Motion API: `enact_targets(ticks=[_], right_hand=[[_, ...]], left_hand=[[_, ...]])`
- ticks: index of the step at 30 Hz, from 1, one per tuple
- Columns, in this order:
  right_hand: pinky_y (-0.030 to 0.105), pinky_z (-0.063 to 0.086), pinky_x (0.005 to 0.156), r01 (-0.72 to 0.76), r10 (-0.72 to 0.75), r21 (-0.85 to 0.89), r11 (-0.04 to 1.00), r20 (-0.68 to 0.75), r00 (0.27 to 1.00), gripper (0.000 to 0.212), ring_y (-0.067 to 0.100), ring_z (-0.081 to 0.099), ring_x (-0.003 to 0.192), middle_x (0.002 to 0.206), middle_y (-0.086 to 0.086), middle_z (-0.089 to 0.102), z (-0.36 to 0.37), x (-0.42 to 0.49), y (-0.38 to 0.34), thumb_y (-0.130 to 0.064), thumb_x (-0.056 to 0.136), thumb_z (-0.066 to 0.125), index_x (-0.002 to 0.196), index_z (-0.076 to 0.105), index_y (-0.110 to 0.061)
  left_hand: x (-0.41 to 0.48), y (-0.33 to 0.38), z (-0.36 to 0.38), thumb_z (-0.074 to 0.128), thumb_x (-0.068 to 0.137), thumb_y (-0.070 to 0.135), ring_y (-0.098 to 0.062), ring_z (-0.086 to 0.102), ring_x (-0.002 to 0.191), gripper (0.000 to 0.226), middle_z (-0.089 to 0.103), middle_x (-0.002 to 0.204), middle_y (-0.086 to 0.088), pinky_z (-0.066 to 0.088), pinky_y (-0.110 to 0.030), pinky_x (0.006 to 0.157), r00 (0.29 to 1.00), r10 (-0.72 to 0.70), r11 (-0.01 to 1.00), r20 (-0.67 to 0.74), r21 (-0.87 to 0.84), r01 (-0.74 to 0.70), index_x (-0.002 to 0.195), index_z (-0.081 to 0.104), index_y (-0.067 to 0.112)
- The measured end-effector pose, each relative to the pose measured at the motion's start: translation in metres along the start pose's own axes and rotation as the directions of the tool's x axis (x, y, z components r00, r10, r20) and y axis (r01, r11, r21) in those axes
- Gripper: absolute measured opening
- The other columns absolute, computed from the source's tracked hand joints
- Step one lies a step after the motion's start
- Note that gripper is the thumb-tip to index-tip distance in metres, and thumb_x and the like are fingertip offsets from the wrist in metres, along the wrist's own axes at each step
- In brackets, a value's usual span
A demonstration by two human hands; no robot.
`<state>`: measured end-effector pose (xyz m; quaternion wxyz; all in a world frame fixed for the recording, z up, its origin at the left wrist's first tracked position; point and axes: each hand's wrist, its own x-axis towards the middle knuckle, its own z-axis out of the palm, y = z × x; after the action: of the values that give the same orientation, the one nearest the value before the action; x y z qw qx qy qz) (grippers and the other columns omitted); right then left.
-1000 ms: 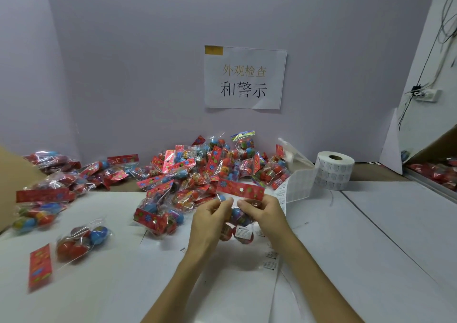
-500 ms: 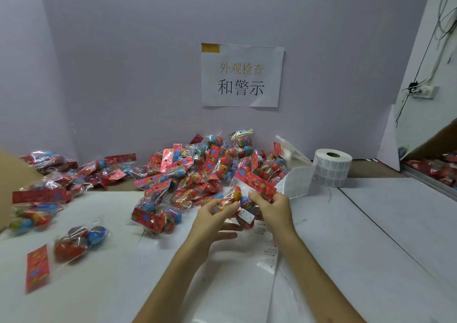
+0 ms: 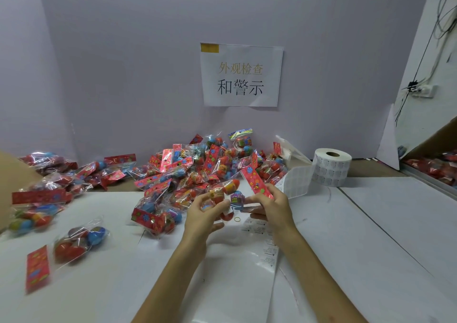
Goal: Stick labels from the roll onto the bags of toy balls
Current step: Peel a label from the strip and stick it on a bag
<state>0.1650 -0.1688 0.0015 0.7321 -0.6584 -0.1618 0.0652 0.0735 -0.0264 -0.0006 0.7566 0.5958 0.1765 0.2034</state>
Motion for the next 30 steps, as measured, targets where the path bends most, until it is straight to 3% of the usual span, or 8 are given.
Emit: enact_targets(ticks=[10, 14, 18, 19, 21, 24, 27, 30], right_hand=[[0.029, 0.056, 0.052, -0.102, 0.114, -0.067, 0.993, 0.216, 0.970, 0.017, 0.030, 0.077, 0.082, 0.097, 0.008, 0.079, -0.030, 0.010, -0.011, -0.021, 0.098, 0.065, 0.113, 0.064, -0.013], [0.023, 0.050, 0.042, -0.049, 0.059, -0.046, 0.998, 0.243, 0.968, 0.008, 0.025, 0.074, 0.068, 0.098, 0.016, 0.076, -0.035, 0.013, -0.017, -0.010, 0.097, 0.064, 0.104, 0.063, -0.014], [0.024, 0.053, 0.045, -0.018, 0.024, -0.027, 0.999, 0.235, 0.972, 0.016, 0.034, 0.066, 0.078, 0.103, 0.023, 0.068, -0.065, 0.036, -0.045, -0.009, 0.095, 0.067, 0.111, 0.065, -0.009], [0.025, 0.054, 0.045, 0.003, -0.001, -0.010, 1.000, 0.179, 0.984, 0.016, 0.031, 0.066, 0.074, 0.101, 0.021, 0.066, -0.078, 0.044, -0.054, -0.009, 0.095, 0.067, 0.111, 0.065, -0.007], [0.029, 0.057, 0.051, 0.105, -0.082, 0.156, 0.982, -0.150, 0.985, 0.008, 0.020, 0.066, 0.063, 0.098, 0.019, 0.064, -0.112, 0.061, -0.071, -0.006, 0.095, 0.066, 0.102, 0.066, -0.010], [0.039, 0.057, 0.082, 0.358, -0.049, 0.459, 0.813, -0.559, 0.827, 0.025, 0.026, 0.068, 0.091, 0.115, 0.013, 0.063, -0.176, 0.081, -0.090, -0.006, 0.101, 0.057, 0.125, 0.059, -0.012], [0.036, 0.056, 0.086, 0.319, 0.008, 0.403, 0.858, -0.631, 0.776, 0.054, 0.026, 0.070, 0.101, 0.139, 0.010, 0.057, -0.217, 0.087, -0.083, -0.006, 0.103, 0.053, 0.154, 0.035, -0.016], [0.031, 0.056, 0.073, 0.178, 0.054, 0.328, 0.928, -0.591, 0.805, 0.049, 0.025, 0.073, 0.088, 0.123, 0.011, 0.065, -0.211, 0.084, -0.063, -0.002, 0.099, 0.056, 0.145, 0.046, -0.014]], left_hand=[[-0.005, 0.003, 0.002, 0.074, 0.091, 0.028, -0.019, 0.072, 0.086, 0.038, 0.074, 0.108, -0.006, 0.055, -0.032, 0.071, 0.999, 0.048, 0.993, 0.022, 0.103, -0.050, 0.127, 0.062, 0.026], [0.001, -0.006, 0.000, 0.065, 0.097, 0.032, -0.027, 0.069, 0.094, 0.035, 0.072, 0.113, -0.009, 0.055, -0.037, 0.072, 0.988, 0.156, 0.960, 0.018, 0.235, -0.155, 0.129, 0.065, 0.018], [0.018, -0.014, -0.002, 0.051, 0.106, 0.027, -0.040, 0.063, 0.107, 0.034, 0.067, 0.122, -0.017, 0.052, -0.050, 0.085, 0.985, 0.173, 0.937, 0.011, 0.305, -0.168, 0.132, 0.059, 0.007], [0.020, -0.013, -0.003, 0.049, 0.107, 0.025, -0.040, 0.063, 0.107, 0.031, 0.066, 0.121, -0.017, 0.050, -0.052, 0.087, 0.988, 0.152, 0.945, 0.008, 0.293, -0.148, 0.130, 0.057, 0.006], [0.027, -0.008, -0.004, 0.045, 0.108, 0.020, -0.039, 0.060, 0.105, 0.025, 0.063, 0.122, -0.018, 0.047, -0.053, 0.089, 0.995, 0.100, 0.953, 0.009, 0.287, -0.099, 0.126, 0.056, 0.006], [0.031, -0.009, -0.003, 0.038, 0.109, 0.016, -0.036, 0.053, 0.108, 0.030, 0.057, 0.130, -0.024, 0.041, -0.051, 0.090, 0.999, 0.028, 0.958, 0.029, 0.284, -0.035, 0.130, 0.053, 0.001], [0.027, -0.009, -0.001, 0.040, 0.109, 0.020, -0.036, 0.057, 0.104, 0.023, 0.062, 0.122, -0.015, 0.043, -0.049, 0.087, 0.997, 0.058, 0.953, 0.045, 0.294, -0.069, 0.119, 0.057, 0.008], [0.019, -0.008, 0.001, 0.042, 0.108, 0.021, -0.035, 0.061, 0.099, 0.023, 0.065, 0.115, -0.012, 0.046, -0.046, 0.080, 0.994, 0.092, 0.946, 0.052, 0.307, -0.103, 0.115, 0.059, 0.007]])
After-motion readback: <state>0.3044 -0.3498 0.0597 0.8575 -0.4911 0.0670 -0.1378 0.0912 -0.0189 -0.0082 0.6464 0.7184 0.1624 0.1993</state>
